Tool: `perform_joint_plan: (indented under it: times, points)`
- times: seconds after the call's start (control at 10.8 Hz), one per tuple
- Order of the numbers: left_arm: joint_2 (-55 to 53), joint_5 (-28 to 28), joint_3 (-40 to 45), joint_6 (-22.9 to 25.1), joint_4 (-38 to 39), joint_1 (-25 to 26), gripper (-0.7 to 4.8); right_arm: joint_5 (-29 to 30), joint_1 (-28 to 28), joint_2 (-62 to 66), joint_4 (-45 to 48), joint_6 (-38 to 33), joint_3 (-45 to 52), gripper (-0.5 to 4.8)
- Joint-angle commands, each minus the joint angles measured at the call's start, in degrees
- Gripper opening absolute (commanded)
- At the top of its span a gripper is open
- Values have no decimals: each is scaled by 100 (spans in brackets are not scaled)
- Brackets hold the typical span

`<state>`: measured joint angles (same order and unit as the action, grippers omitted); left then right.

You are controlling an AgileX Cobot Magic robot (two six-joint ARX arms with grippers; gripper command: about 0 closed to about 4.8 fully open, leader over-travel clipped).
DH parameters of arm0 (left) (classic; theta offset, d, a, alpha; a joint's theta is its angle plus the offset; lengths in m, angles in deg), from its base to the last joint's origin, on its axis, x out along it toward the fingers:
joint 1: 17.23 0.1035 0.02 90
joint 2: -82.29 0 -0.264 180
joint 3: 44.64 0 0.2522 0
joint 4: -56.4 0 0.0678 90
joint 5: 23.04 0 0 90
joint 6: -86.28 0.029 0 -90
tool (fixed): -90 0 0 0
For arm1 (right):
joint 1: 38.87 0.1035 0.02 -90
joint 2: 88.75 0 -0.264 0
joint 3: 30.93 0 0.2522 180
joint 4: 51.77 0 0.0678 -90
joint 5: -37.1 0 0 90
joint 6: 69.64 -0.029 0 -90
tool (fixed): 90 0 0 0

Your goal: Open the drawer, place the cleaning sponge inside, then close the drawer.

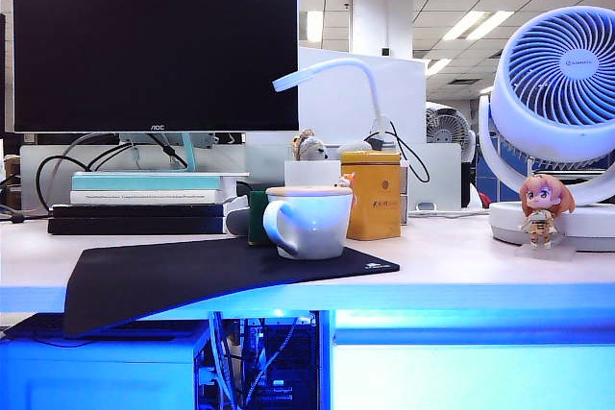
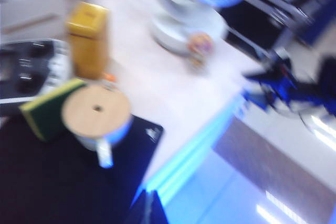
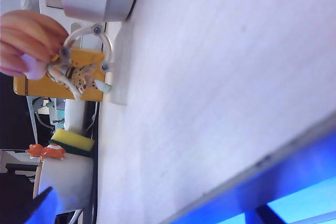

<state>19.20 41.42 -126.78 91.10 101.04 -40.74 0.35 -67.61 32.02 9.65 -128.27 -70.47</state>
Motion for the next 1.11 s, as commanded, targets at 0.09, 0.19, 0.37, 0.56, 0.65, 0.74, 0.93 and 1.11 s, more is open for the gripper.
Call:
perform_joint_plan:
  times: [0.09, 0.19, 0.37, 0.56, 0.65, 0.74, 0.93, 1.11]
  points:
    - [13, -520, -26, 743, 625, -11, -6, 105, 11, -26, 358, 63, -17, 479]
    - [13, -522, -26, 743, 721, -87, -5, 192, 9, -26, 501, 33, 2, 479]
    - [13, -516, -26, 741, 715, -205, -6, 122, 7, -26, 525, 39, 7, 479]
    - [13, -411, -28, 741, 715, -302, -6, 157, 0, -28, 570, 46, 9, 479]
    - [13, -363, -28, 741, 702, -302, -5, 243, 0, -28, 573, 63, 94, 479]
    - [13, -363, -28, 741, 678, -302, -5, 240, 0, -28, 575, 96, 146, 479]
    - [13, -363, -28, 743, 662, -302, -5, 223, 0, -35, 581, 216, 393, 479]
    - [13, -367, -28, 741, 662, -302, -5, -107, -7, -35, 564, 295, 682, 479]
